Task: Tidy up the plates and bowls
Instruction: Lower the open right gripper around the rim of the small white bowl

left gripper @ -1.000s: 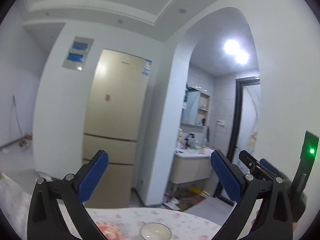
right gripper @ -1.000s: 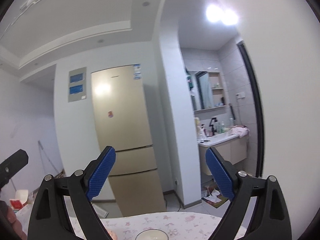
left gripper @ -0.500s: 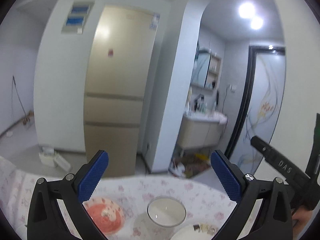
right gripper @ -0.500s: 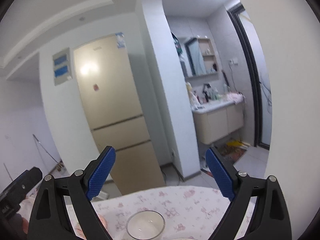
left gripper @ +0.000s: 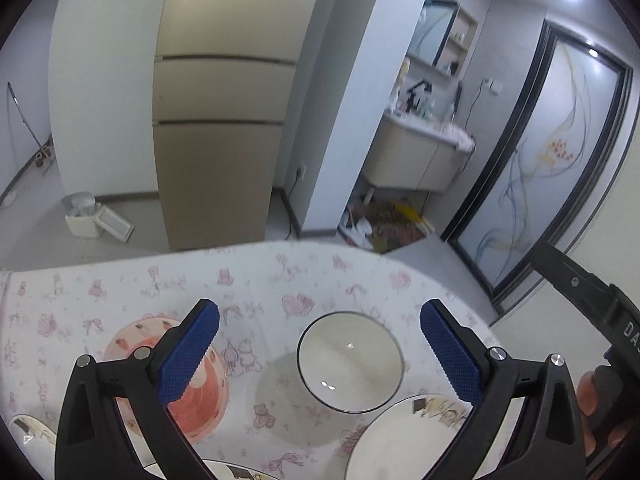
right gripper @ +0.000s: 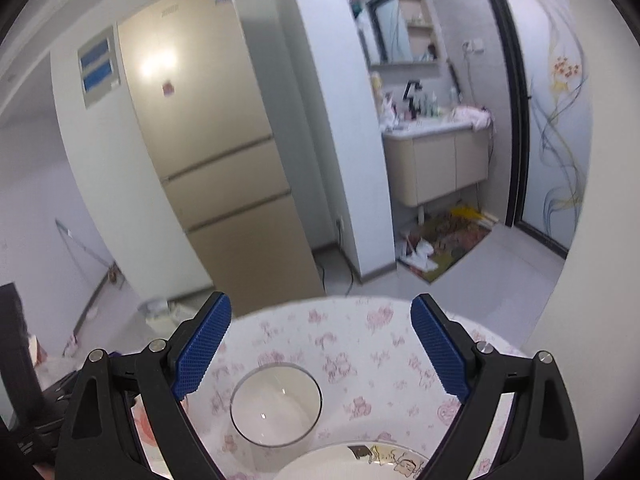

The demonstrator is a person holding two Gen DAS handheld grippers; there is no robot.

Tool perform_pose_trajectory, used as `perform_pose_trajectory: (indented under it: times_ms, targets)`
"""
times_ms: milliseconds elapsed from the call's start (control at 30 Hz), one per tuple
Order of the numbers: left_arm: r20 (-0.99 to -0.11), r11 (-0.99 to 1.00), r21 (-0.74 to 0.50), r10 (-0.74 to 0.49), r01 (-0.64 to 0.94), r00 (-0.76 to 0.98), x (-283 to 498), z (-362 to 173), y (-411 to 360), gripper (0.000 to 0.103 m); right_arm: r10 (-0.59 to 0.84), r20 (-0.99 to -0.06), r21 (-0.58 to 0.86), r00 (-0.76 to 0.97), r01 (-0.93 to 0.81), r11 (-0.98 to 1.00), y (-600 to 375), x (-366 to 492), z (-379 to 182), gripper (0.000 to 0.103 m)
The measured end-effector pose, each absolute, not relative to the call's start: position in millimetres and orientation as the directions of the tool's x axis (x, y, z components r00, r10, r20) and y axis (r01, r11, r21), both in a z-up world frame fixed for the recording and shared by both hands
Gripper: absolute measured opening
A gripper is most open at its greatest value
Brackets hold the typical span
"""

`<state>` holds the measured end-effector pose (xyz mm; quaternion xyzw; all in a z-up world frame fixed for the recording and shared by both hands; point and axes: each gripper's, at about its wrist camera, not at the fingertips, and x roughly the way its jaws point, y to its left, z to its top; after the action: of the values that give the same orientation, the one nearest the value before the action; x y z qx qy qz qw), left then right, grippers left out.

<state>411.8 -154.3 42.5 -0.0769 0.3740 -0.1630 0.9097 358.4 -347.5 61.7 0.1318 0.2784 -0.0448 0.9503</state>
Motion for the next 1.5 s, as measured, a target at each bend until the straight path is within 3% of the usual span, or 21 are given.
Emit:
perform_pose_trajectory:
  times_ms: [267,400,567,700,1067,1167,1500]
  targets:
    - [-0.757,0.948,-0.233,-0.317,0.218,0.571,438.1,-9.3,-172.9,0.089,0.056,-0.673,0.253,0.738,0.159,0.954,-347.8,394.7,14.8,0.079]
    - [-0.787,0.952,-0.205,-0.298,0.227,0.54,444.8,-25.9,-183.0,0.077,0.105,-0.732,0.289,0.673,0.166,0.943,-353.6,408.7,-10.2,0.065]
    - [-0.808,0.952,-0.211,-0.297,0.222,0.509,453.4,-42.0,-183.3,0.075,0.146,-0.797,0.303,0.587,0.177,0.936,-355.9,422.4,-40.2,0.057]
    - [-0.838,0.957,-0.203,-0.279,0.206,0.468,460.1,-56.6,-185.7,0.058,0.185,-0.833,0.32,0.521,0.181,0.93,-354.4,432.3,-61.3,0.05]
    - [-0.872,0.964,-0.188,-0.253,0.189,0.419,467.1,-77.8,-187.1,0.049,0.21,-0.896,0.266,0.392,0.094,0.959,-318.2,440.6,-83.1,0.041]
    - [-0.862,0.962,-0.19,-0.26,0.197,0.436,463.4,-73.0,-190.4,0.037,0.192,-0.906,0.248,0.378,0.105,0.963,-317.9,442.0,-86.2,0.033]
    - [-0.845,0.958,-0.163,-0.259,0.237,0.468,449.2,-50.1,-200.3,0.036,0.191,-0.876,0.262,0.444,0.104,0.959,-327.8,431.1,-56.9,0.027]
